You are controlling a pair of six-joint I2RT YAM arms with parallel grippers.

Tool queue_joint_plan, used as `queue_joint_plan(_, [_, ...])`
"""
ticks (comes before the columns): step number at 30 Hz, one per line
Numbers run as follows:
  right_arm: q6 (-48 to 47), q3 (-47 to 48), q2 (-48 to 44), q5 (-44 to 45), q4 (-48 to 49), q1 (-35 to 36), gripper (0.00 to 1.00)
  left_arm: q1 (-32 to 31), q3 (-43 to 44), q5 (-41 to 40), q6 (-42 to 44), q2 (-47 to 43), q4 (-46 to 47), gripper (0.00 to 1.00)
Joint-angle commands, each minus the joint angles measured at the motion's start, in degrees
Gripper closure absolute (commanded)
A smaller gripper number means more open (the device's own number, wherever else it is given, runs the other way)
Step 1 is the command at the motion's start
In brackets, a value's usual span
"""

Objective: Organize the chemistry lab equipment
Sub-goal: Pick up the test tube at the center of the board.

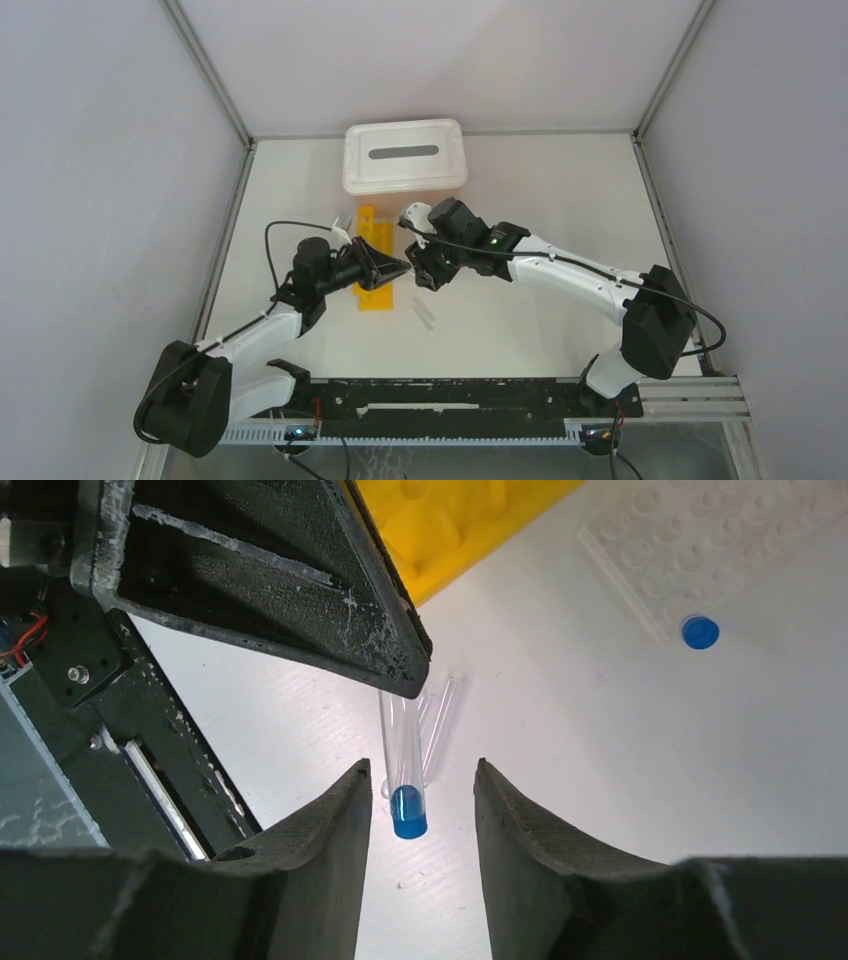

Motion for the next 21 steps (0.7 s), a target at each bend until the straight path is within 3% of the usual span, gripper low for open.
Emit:
queue_joint_plan(1, [1.61, -1.81, -5.12, 2.04, 5.94, 0.24, 0.50, 0.48, -1.33, -2.73, -2.86, -2.70, 2.51, 0.98])
queue_joint_plan(13, [9.53, -24.18, -21.53, 2.75, 34.62, -1.48, 0.45, 1.01, -2.13, -8.33, -10.30, -6.03, 3.09, 0.99])
queue_joint_plan(21, [15.56, -36.51, -25.80, 3.95, 55.44, -1.43, 0.47, 1.19, -6.39, -10.92, -19.98, -6.25, 11.60, 0.99])
